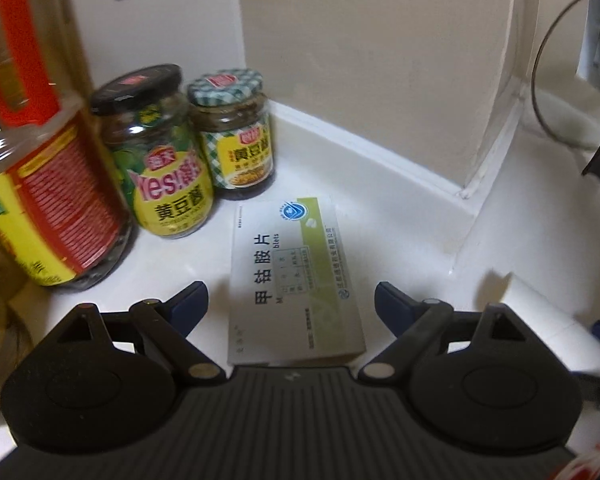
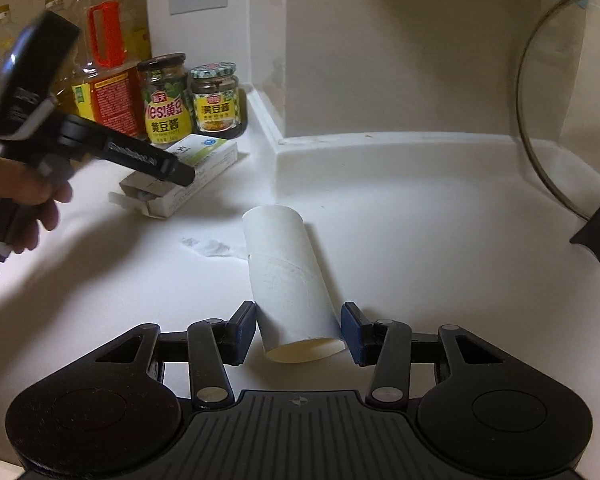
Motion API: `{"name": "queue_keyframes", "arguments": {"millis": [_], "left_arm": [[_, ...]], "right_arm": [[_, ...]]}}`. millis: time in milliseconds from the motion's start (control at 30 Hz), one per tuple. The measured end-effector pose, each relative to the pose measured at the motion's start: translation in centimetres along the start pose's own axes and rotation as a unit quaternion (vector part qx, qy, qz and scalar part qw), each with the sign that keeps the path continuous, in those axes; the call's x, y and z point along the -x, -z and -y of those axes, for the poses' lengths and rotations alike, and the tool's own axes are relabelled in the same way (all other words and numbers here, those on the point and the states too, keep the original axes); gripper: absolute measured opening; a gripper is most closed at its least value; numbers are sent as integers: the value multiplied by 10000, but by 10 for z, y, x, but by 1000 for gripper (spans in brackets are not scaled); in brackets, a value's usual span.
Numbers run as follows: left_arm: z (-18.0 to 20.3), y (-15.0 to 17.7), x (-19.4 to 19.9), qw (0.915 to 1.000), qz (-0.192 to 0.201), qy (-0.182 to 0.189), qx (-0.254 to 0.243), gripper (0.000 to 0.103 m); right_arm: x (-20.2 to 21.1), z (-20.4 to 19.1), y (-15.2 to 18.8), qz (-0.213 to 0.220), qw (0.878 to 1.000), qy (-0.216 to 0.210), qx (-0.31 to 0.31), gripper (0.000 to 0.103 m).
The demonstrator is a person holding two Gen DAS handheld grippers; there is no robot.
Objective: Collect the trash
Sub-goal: 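Grasp the white-and-green medicine box with the left gripper while the right gripper holds the tube, then lift the medicine box and paper tube and carry both over the wastebasket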
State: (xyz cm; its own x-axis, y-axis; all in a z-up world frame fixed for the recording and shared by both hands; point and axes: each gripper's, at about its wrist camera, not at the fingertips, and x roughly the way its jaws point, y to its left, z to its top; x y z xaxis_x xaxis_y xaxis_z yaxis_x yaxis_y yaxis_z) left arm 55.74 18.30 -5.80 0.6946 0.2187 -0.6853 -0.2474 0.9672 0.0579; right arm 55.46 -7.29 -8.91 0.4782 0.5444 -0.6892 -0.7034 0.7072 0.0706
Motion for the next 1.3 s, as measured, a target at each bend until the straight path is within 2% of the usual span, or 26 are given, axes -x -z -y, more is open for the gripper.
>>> {"name": "queue_keyframes", "arguments": {"millis": [67,100,167,233,433,533,567,900,1100,1133,1267,1300], "left_arm": [[2,-2,-8,9999,-92,-91,-80,88],[1,-3,-10,9999,-113,-94,-86,87],[-1,-3,-10,9998,-136,-106,-89,77],[-4,0,-6,9998,-151,-102,-68,69],[-9,21,25,9997,-218,93,-37,69],[-9,32,38,9995,-265,168,-57,71],[-9,34,40,9996,-248,153,-63,78],[-9,25,25,9997,-167,121,-129,80],[-8,25,22,9996,-198,87,-171,73],[-8,25,22,9996,-201,86,-173,69],[-7,28,25,9997,-201,61,-158,69],[-7,29,26,9997,-192,58,-157,69]], "right_arm": [[4,5,-1,76,9999,-16,-145,69],[6,7,-2,144,9997,-52,-207,70],[8,10,-4,203,9993,-145,-272,71],[7,11,-6,214,9992,-197,-282,71],[-1,8,-13,226,9987,-332,-300,71],[-5,4,-15,227,9987,-407,-228,71],[-7,2,-16,222,9986,-432,-199,71],[-19,6,-18,-26,9983,-519,-246,71],[-22,6,-20,-88,9977,-617,-268,70],[-23,6,-21,-101,9976,-633,-257,69],[-27,8,-21,-172,9975,-670,-144,53],[-28,8,-21,-167,9976,-653,-125,52]]}}
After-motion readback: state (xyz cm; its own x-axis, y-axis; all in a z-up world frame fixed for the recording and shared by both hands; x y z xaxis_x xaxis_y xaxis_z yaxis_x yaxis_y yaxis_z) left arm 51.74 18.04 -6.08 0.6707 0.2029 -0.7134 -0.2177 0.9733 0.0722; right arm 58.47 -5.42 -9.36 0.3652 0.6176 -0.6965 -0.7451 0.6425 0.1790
